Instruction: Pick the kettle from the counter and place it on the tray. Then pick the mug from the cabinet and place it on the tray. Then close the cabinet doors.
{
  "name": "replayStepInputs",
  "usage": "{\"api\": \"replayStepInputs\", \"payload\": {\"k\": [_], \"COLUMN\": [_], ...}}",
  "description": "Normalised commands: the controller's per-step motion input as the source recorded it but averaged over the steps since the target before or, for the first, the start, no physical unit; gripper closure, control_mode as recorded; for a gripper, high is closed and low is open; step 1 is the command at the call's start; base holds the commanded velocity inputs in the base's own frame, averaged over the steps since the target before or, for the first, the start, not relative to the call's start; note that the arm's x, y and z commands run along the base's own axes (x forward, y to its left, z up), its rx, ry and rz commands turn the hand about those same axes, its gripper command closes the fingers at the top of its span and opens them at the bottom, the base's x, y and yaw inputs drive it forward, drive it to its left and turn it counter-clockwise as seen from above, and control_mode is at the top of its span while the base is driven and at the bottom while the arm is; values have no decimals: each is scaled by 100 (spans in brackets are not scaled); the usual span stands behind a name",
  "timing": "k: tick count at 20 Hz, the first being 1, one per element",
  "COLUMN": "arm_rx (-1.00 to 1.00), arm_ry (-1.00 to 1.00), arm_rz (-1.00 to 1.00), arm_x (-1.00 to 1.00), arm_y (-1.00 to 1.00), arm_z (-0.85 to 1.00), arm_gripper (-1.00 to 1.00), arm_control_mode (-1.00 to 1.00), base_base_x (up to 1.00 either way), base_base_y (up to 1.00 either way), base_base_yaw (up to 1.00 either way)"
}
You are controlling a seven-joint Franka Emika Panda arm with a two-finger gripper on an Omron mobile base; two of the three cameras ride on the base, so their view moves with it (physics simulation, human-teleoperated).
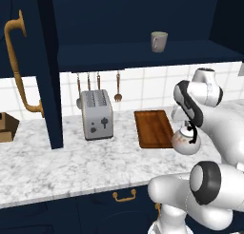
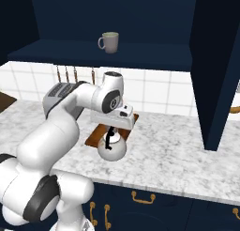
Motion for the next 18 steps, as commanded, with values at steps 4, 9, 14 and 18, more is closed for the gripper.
{"api": "replayStepInputs", "payload": {"k": [4,9,14,18], "arm_rx": [0,0,0,0], "arm_ry": [0,0,0,0], "arm_rz": [0,0,0,0], "arm_x": [0,19,55,57], "arm_y": [0,13,36,26], "arm_z": [0,0,-1,-4], "arm_gripper": [100,100,100,100], "arm_control_mode": [-100,-100,-100,-100], "base_base_x": [0,0,0,0], "base_base_y": [0,0,0,0], "base_base_yaw": [0,0,0,0]}}
